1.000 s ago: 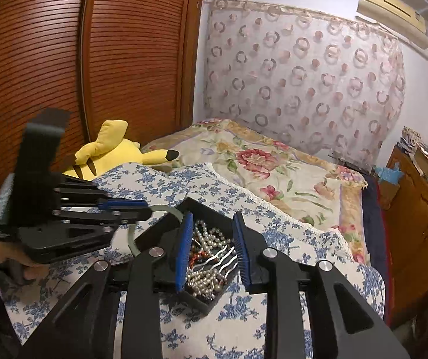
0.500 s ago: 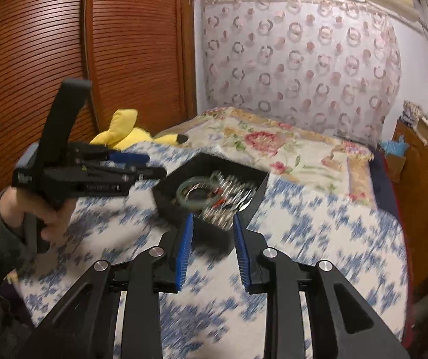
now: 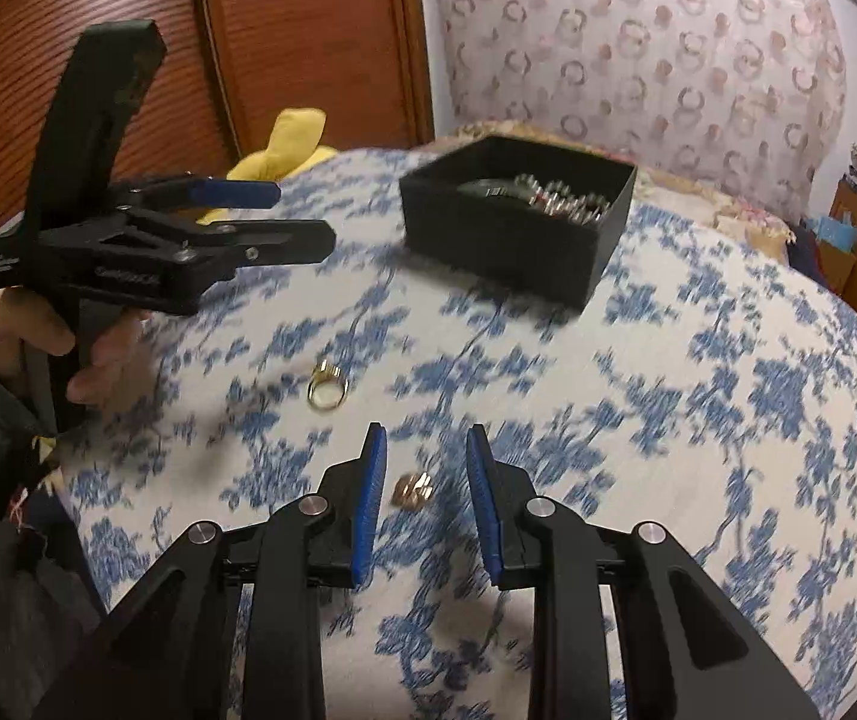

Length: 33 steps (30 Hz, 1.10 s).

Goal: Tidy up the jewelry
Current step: 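Grasp a small gold ring with the right tool while the left tool grasps the other gold ring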

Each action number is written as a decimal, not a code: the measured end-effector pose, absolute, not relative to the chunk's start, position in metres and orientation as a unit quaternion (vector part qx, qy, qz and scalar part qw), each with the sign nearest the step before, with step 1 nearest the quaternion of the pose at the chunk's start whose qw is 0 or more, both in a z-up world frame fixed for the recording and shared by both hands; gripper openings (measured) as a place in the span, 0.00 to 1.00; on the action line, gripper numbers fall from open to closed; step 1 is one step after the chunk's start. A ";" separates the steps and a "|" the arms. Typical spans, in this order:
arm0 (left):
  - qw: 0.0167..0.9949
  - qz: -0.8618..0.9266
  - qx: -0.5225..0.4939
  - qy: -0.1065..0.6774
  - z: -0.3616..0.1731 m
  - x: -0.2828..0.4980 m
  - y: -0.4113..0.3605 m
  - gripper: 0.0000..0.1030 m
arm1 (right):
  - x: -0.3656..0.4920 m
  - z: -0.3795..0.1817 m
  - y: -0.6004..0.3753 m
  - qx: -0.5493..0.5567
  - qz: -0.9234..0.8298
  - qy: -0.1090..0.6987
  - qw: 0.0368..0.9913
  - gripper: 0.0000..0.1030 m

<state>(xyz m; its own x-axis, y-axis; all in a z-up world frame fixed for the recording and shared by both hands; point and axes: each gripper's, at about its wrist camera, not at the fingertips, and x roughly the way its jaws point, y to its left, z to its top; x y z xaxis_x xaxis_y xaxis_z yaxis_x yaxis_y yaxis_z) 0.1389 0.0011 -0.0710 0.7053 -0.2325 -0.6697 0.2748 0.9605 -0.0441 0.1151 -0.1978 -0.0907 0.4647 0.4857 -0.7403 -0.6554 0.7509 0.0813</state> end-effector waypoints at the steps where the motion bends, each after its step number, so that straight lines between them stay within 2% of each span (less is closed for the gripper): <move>1: 0.920 -0.140 0.029 0.364 -0.074 0.137 0.001 0.92 | 0.114 -0.093 -0.197 -0.112 0.336 0.396 0.847 0.29; 8: 0.905 -0.145 0.045 0.398 -0.092 0.122 -0.003 0.93 | 0.107 -0.103 -0.187 -0.149 0.335 0.406 0.837 0.29; 10: 0.901 -0.147 0.046 0.406 -0.095 0.120 -0.004 0.92 | 0.105 -0.103 -0.185 -0.163 0.329 0.401 0.839 0.16; 18: 0.893 -0.171 0.062 0.411 -0.097 0.112 -0.022 0.92 | 0.107 -0.098 -0.196 -0.150 0.326 0.391 0.848 0.16; 20: 0.891 -0.176 0.067 0.412 -0.098 0.112 -0.027 0.87 | 0.108 -0.094 -0.200 -0.143 0.323 0.386 0.852 0.16; 23: 0.886 -0.188 0.075 0.417 -0.100 0.113 -0.036 0.75 | 0.109 -0.090 -0.206 -0.135 0.319 0.381 0.858 0.16; 28: 0.881 -0.195 0.086 0.422 -0.104 0.114 -0.046 0.46 | 0.111 -0.087 -0.212 -0.126 0.313 0.377 0.863 0.16; 33: 0.881 -0.199 0.098 0.419 -0.104 0.111 -0.052 0.32 | 0.112 -0.088 -0.213 -0.126 0.311 0.378 0.863 0.16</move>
<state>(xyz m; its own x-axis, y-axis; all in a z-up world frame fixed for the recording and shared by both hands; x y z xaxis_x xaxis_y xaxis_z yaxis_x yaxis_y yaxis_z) 0.1112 -0.0522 -0.1042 0.5704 -0.2688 -0.7762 0.4321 0.9018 0.0053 0.1124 -0.2132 -0.0876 0.5215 0.4408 -0.7305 -0.6313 0.7754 0.0172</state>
